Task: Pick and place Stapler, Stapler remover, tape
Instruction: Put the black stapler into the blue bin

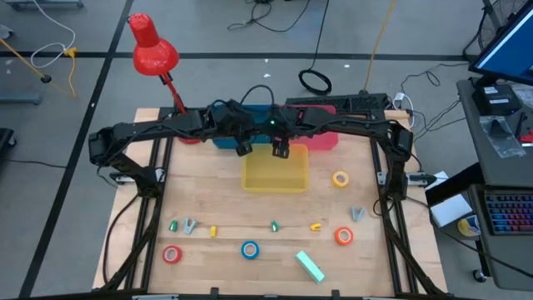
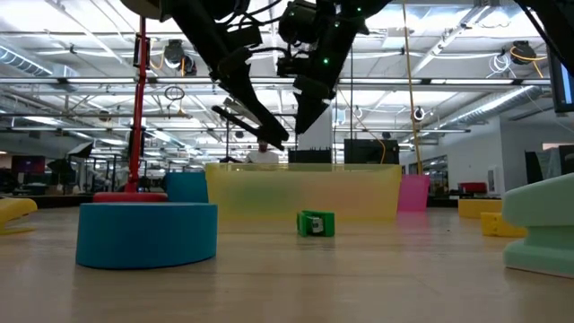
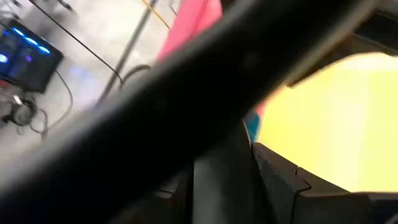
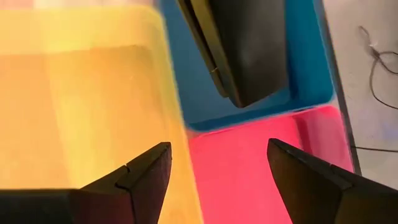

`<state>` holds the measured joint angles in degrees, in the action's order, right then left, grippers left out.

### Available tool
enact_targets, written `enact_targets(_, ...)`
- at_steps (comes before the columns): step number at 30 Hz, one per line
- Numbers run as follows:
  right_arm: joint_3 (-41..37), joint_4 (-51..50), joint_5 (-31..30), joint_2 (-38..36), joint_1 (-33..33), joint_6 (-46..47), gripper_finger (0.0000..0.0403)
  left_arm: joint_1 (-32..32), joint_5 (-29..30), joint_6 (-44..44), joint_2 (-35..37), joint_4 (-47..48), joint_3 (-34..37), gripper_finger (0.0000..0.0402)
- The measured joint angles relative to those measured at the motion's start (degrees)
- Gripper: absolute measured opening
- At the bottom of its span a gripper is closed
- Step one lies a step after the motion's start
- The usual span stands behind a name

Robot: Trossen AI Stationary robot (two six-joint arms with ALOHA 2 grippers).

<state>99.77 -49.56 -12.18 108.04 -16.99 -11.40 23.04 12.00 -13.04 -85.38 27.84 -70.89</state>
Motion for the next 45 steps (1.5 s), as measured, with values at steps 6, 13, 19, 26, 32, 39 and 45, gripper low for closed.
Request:
enact_targets(6, -0.09, -2.39, -0.16, -3.3, -1.07, 1.12, 0.0254, 0.63, -0.4, -1.03, -0.92, -2.58, 0.0, 0.0133)
enact_targets(13, -1.59, -2.75, 0.04, -6.24, -2.18, 1.73, 0.0253, 0.57, -1.16, -1.04, -1.6, -3.47, -0.16, 0.0133)
enact_targets(19, -3.07, -1.95, 0.26, -7.18, -2.17, 2.12, 0.0253, -0.03, -3.19, -1.08, -1.18, -5.58, -0.1, 0.0133)
enact_targets(26, -4.89, -1.55, 0.17, -7.29, -2.87, 2.11, 0.0253, -0.07, -3.46, -1.42, -1.18, -4.74, -0.03, 0.0133)
enact_targets(32, -6.79, 0.59, -1.34, -7.47, -3.25, 2.22, 0.0253, -0.79, -4.11, -1.24, -0.78, -6.57, 0.11, 0.0133)
enact_targets(39, -7.06, 3.04, -9.71, -7.62, -3.69, 1.51, 0.0253, -2.78, -4.51, 0.67, -0.48, -9.64, 0.11, 0.0133)
enact_targets(45, -7.06, 2.4, -13.32, -7.62, -5.35, 4.15, 0.0254, -4.56, -6.28, 1.07, 0.44, -9.87, 0.11, 0.0133)
